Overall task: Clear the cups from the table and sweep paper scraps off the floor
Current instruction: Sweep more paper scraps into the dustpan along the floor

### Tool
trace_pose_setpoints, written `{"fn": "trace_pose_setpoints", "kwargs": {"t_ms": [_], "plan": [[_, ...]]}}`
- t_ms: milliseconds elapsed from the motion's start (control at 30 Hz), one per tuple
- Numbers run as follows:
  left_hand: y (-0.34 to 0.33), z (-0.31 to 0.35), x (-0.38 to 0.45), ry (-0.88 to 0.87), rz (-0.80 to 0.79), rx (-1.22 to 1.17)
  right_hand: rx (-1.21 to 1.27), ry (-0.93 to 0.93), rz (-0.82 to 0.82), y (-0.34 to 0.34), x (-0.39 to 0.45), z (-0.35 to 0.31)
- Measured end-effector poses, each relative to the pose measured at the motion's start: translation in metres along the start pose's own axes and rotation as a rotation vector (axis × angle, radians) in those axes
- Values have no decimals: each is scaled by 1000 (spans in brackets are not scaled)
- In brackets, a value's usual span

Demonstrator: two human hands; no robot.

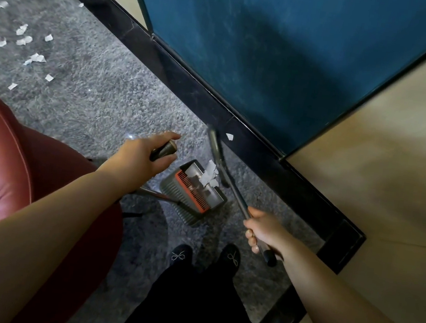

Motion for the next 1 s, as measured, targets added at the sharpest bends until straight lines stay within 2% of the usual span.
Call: {"fn": "trace_pose_setpoints", "kwargs": {"t_ms": [167, 333, 533, 633, 800, 1000], "plan": [[2, -4, -1, -8, 6, 27, 0, -23, -63, -4, -28, 11], [4, -10, -2, -6, 29, -9, 9, 48, -88, -3, -55, -8], [10, -21, -5, 30, 56, -14, -5, 129, -6, -2, -24, -43], [11, -22, -5, 28, 56, -6, -12, 110, 4, -12, -1, -50], [10, -20, -3, 40, 72, -10, 28, 5, -83, -24, 1, -18], [12, -19, -1, 51, 79, -29, -26, 16, -91, -9, -31, 5]]}}
Point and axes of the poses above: each hand's wrist, its own x-axis towards the middle knuckle, its own y-axis out of the back of the hand, z = x × y, the point moved 10 cm from there along x, towards the middle knuckle, and after that the axes turned 6 degrees about z, right-handed, at the moved point
